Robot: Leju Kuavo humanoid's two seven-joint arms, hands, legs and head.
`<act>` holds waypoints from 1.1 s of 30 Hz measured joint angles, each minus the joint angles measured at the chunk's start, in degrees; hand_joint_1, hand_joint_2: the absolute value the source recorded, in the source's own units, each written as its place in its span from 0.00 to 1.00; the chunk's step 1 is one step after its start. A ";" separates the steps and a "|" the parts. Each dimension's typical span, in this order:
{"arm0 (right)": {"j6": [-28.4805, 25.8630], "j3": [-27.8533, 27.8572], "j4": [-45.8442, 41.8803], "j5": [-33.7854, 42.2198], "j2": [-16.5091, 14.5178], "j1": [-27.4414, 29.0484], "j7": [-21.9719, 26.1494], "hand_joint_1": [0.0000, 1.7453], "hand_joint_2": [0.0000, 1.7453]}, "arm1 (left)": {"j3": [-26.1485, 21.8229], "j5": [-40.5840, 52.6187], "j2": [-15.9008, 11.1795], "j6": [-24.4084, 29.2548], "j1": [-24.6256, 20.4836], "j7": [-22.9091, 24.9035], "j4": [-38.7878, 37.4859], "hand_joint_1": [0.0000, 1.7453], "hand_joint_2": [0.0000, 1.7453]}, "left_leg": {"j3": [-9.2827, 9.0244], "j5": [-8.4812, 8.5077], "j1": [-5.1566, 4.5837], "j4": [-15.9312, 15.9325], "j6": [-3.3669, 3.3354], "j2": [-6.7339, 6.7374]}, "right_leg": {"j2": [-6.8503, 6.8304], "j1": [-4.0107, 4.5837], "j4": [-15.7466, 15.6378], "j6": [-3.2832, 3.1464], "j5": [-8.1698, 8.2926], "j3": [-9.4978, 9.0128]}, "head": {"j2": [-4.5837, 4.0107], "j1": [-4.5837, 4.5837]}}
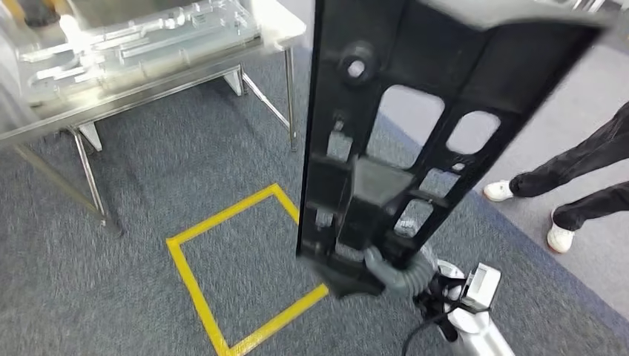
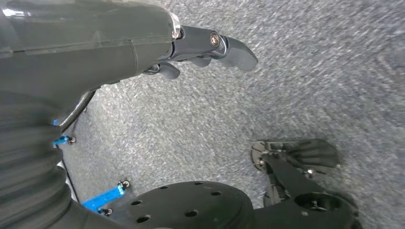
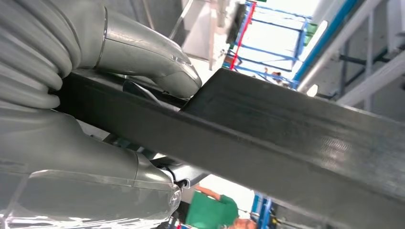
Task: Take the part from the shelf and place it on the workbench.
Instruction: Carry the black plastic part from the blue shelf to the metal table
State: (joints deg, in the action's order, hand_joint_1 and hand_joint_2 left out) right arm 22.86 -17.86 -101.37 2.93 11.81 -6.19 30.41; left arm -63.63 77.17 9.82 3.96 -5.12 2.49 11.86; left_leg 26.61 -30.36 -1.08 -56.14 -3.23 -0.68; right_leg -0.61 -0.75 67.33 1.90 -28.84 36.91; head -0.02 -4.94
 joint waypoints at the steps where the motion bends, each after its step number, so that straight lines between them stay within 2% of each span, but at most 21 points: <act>1: 0.01 0.07 -0.04 0.02 0.03 0.19 0.05 1.00 1.00 | 0.00 0.07 0.04 -0.19 0.02 0.00 -0.01 0.00 1.00 | -0.73 -0.60 -0.01 0.04 -0.13 -0.10 | 0.06 0.00 3.72 0.12 -1.04 3.09 | 0.00 0.01; 3: 0.01 0.21 -0.04 0.03 0.14 0.71 0.11 1.00 1.00 | 0.00 0.14 0.26 -0.55 0.12 0.00 -0.02 0.00 1.00 | -2.53 -2.14 -0.01 0.12 -0.16 -0.49 | 0.15 0.02 7.78 0.17 -3.65 8.28 | 0.00 0.00; 5: 0.01 0.38 -0.05 0.02 0.22 0.98 0.13 1.00 1.00 | 0.00 0.16 0.60 -0.74 0.34 0.01 -0.05 0.00 1.00 | -4.98 -4.00 0.01 0.31 -0.04 -0.80 | 0.21 0.07 4.62 -0.11 -3.66 9.94 | 0.00 0.00; 6: 0.01 0.45 -0.07 0.02 0.26 1.03 0.14 1.00 1.00 | 0.00 0.16 0.75 -0.80 0.47 0.01 -0.07 0.00 1.00 | -6.23 -5.07 0.02 0.53 0.08 -0.85 | 0.22 0.20 1.06 -0.40 -0.50 9.89 | 0.00 0.01; 7: 0.01 0.50 -0.08 0.03 0.30 1.13 0.16 1.00 1.00 | 0.00 0.16 0.92 -0.85 0.56 0.01 -0.13 0.00 1.00 | -7.52 -6.21 -0.01 0.71 0.27 -0.93 | 0.34 0.39 -2.51 -0.66 4.16 9.66 | 0.00 0.00; 9: 0.01 0.58 -0.16 0.02 0.42 1.37 0.17 1.00 1.00 | 0.00 0.16 1.14 -0.87 0.50 0.01 -0.20 0.00 1.00 | -9.89 -7.96 -0.07 1.98 0.82 -1.07 | 0.59 0.88 -6.49 -1.08 11.09 9.10 | 0.00 0.00; 10: 0.00 0.62 -0.26 0.02 0.46 1.43 0.19 1.00 1.00 | 0.00 0.16 1.19 -0.88 0.40 0.02 -0.24 0.00 1.00 | -10.88 -7.85 -0.06 2.46 1.15 -1.09 | 0.71 0.99 -6.89 -1.29 11.70 8.61 | 0.00 -0.01; 12: -0.02 0.69 -0.58 0.04 0.49 1.44 0.22 1.00 1.00 | 0.00 0.15 1.18 -0.90 0.15 0.03 -0.23 0.00 1.00 | -11.08 -5.50 0.00 0.49 1.76 -0.83 | 0.84 1.03 -7.45 -1.97 9.90 6.51 | 0.00 -0.02; 14: -0.03 0.70 -0.75 0.06 0.44 1.38 0.21 1.00 1.00 | 0.00 0.08 1.19 -1.00 -0.05 0.05 -0.24 0.00 1.00 | -6.45 -2.92 0.14 -7.81 2.25 -0.46 | 0.89 1.00 -8.65 -2.59 7.87 3.23 | 0.00 -0.03; 15: -0.03 0.70 -0.76 0.02 0.35 1.36 0.13 1.00 1.00 | -0.01 -0.04 1.20 -1.04 -0.05 0.05 -0.24 0.00 1.00 | -2.96 -3.30 0.29 -12.31 2.51 -0.33 | 0.86 0.99 -9.21 -2.78 6.68 1.46 | 0.00 -0.02; 17: -0.01 0.67 -0.76 -0.09 0.07 1.17 -0.13 1.00 1.00 | -0.07 -0.29 1.21 -1.08 -0.05 -0.02 -0.24 0.00 1.00 | 3.70 -7.99 0.47 -17.22 3.04 -0.25 | 0.85 0.96 -9.88 -2.92 4.19 -2.15 | 0.00 -0.02; 19: 0.05 0.64 -0.76 -0.15 -0.33 0.89 -0.42 1.00 1.00 | -0.18 -0.38 1.15 -1.04 -0.12 -0.50 -0.23 0.00 1.00 | 8.09 -12.76 0.64 -16.31 3.41 -0.23 | 0.92 0.81 -10.18 -2.87 1.54 -5.98 | 0.00 -0.02; 20: 0.10 0.63 -0.76 -0.15 -0.55 0.71 -0.51 1.00 1.00 | -0.24 -0.38 1.13 -1.03 -0.17 -0.80 -0.23 0.00 1.00 | 9.60 -12.62 0.69 -14.26 3.50 -0.22 | 0.95 0.72 -10.28 -2.78 0.08 -8.01 | 0.00 -0.02; 21: 0.15 0.63 -0.76 -0.15 -0.74 0.56 -0.58 1.00 1.00 | -0.31 -0.39 1.11 -1.04 -0.18 -1.12 -0.24 0.00 1.00 | 10.73 -9.46 0.69 -11.42 3.38 -0.21 | 0.96 0.62 -10.41 -2.68 -1.38 -9.96 | 0.00 -0.02; 23: 0.25 0.56 -0.66 -0.17 -1.06 0.35 -0.67 1.00 1.00 | -0.50 -0.41 1.04 -1.08 -0.15 -1.45 -0.24 0.00 1.00 | 11.74 2.12 0.17 -6.09 2.68 -0.17 | 1.02 0.40 -10.44 -2.20 -3.87 -13.17 | 0.00 -0.01; 24: 0.26 0.51 -0.61 -0.19 -1.16 0.29 -0.74 1.00 1.00 | -0.56 -0.40 0.99 -1.03 -0.16 -1.54 -0.24 0.00 1.00 | 11.62 6.72 -0.24 -4.51 2.18 -0.14 | 1.11 0.20 -10.57 -1.81 -4.71 -14.10 | 0.00 -0.01; 25: 0.27 0.45 -0.55 -0.21 -1.25 0.23 -0.81 1.00 1.00 | -0.61 -0.40 0.93 -0.91 -0.21 -1.58 -0.23 0.00 1.00 | 11.29 9.04 -0.82 -3.79 1.73 -0.11 | 1.18 -0.15 -10.95 -1.37 -5.25 -14.78 | 0.00 0.00; 28: 0.27 0.41 -0.68 -0.22 -1.45 0.07 -0.92 1.00 1.00 | -0.63 -0.57 0.95 -0.11 -0.42 -1.57 -0.23 0.00 1.00 | 9.14 8.89 -1.19 -1.13 0.62 -0.05 | 1.20 -0.95 -12.85 -0.52 -6.25 -16.26 | 0.00 -0.02; 29: 0.30 0.40 -0.75 -0.21 -1.50 -0.07 -0.91 1.00 1.00 | -0.64 -0.69 0.97 0.17 -0.43 -1.55 -0.23 0.00 1.00 | 8.25 8.76 -0.85 -0.03 0.33 -0.01 | 1.18 -0.89 -11.54 -0.37 -6.96 -15.68 | 0.00 -0.02; 31: 0.46 0.40 -0.76 -0.20 -1.50 -0.35 -0.89 1.00 1.00 | -0.68 -0.91 1.00 0.63 -0.37 -1.52 -0.23 0.00 1.00 | 6.93 8.14 -0.21 1.11 0.16 0.06 | 1.10 -0.81 -4.23 0.03 -8.82 -10.99 | 0.00 -0.02; 33: 0.74 0.39 -0.49 -0.17 -1.50 -0.38 -0.89 1.00 1.00 | -0.81 -1.02 1.08 1.04 -0.28 -1.49 -0.25 0.00 1.00 | 5.91 7.07 0.28 1.19 0.52 0.06 | 1.06 -1.18 3.06 0.72 -8.66 -4.52 | 0.00 -0.02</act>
State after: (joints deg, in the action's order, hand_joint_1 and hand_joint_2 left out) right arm 23.60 -17.46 -101.86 2.76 10.32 -6.57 29.52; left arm -64.44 76.15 10.90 5.00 -5.40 1.00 11.62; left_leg 32.52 -23.29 -0.81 -54.95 -2.71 -0.63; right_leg 0.45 -1.93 70.39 2.62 -37.50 32.39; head -0.02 -4.96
